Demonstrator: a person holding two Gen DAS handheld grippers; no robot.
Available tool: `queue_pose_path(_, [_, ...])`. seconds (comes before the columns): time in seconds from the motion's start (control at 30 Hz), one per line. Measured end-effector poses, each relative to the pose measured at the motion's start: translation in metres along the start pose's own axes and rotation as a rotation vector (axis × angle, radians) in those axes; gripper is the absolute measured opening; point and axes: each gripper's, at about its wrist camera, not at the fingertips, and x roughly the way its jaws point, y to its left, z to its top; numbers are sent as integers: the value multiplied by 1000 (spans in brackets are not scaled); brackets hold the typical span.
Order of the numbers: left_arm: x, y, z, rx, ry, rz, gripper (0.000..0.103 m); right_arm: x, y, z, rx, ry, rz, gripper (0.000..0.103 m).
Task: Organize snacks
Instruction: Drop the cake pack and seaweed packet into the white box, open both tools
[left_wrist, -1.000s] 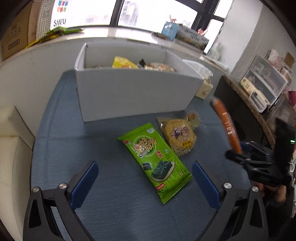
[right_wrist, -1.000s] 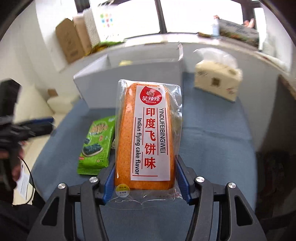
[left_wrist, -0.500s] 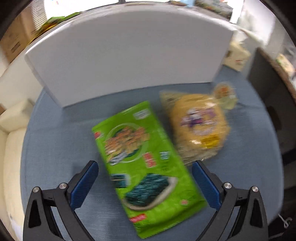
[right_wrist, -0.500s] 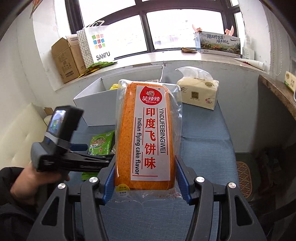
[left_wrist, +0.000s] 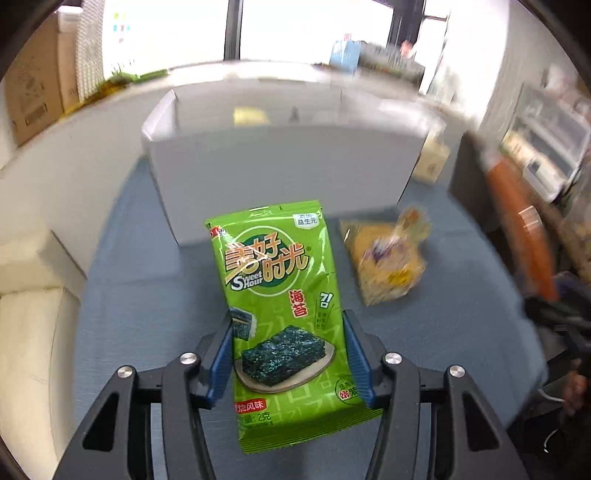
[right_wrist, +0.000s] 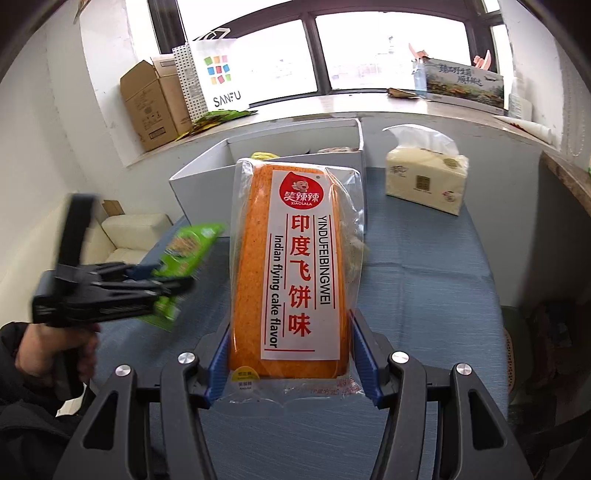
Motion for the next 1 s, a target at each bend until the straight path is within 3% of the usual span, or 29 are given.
queue_pose_path(0.2, [-55,28,32,-39,-171,-42,59,11,13,23,2,-22,53,62])
queue_pose_path(0.3, [-58,34,66,-36,-232,-60,59,17,13,55,22,-42,99,62])
queue_pose_path(0.4, [-56,38,104,-17,-269,-68,59,27,13,97,-2,-87,68,62])
queue_pose_path(0.5, [-40,44,144,-31,-257,-72,59,52,5,142,34,-68,63,62])
queue_pose_path(0.6, [-16,40,175,-3,-241,-29,59,83,-5,178,56,-27,23,62])
queue_pose_path(0.7, [11,37,195,9,-206,-3,60,106,-7,202,27,-3,-60,63])
queue_pose_path(0.8, [34,38,205,16,-186,34,66,126,-10,216,19,29,-74,70])
queue_pose_path(0.87, [56,40,211,12,-129,56,80,138,-17,221,17,60,-99,93])
queue_pose_path(0.9, [66,43,211,-9,-91,42,99,144,-21,222,19,75,-100,98])
queue_pose_path(0.93, [72,47,209,-34,-59,31,103,146,-24,221,24,82,-123,103])
queue_pose_path(1.0, [75,50,199,-32,-43,40,103,143,-29,218,33,54,-143,103])
